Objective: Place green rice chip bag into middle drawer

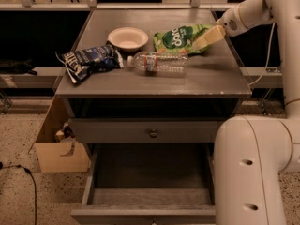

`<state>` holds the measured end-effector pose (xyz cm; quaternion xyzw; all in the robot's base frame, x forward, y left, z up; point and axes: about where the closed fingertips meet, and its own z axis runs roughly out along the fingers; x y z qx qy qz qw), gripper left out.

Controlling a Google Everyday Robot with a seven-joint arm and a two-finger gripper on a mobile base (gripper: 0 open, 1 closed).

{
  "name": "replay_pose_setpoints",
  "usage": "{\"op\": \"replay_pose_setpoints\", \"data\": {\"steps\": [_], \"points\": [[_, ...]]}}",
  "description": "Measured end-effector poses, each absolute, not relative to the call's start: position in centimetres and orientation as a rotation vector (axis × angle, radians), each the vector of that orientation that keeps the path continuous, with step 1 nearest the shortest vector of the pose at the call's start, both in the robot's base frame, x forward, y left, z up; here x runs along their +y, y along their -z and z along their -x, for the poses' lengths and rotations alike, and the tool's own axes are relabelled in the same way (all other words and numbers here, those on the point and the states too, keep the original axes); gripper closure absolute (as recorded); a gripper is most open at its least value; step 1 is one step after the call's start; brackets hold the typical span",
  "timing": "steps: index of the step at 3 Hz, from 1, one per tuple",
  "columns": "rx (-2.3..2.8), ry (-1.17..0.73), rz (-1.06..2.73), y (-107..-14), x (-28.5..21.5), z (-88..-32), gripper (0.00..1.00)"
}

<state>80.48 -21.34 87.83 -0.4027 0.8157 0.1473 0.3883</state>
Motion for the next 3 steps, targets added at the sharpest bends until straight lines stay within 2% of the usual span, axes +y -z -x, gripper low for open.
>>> {"op": "replay_pose_setpoints", "data": {"steps": [1,2,3], "points": [[2.078,-0.31,1.141,-85.51,-15.22,-83.51,0.0],[2.078,-0.31,1.141,-85.51,-15.22,-83.51,0.0],[2.078,-0.31,1.141,-85.5,-15.22,-83.51,0.14]]}}
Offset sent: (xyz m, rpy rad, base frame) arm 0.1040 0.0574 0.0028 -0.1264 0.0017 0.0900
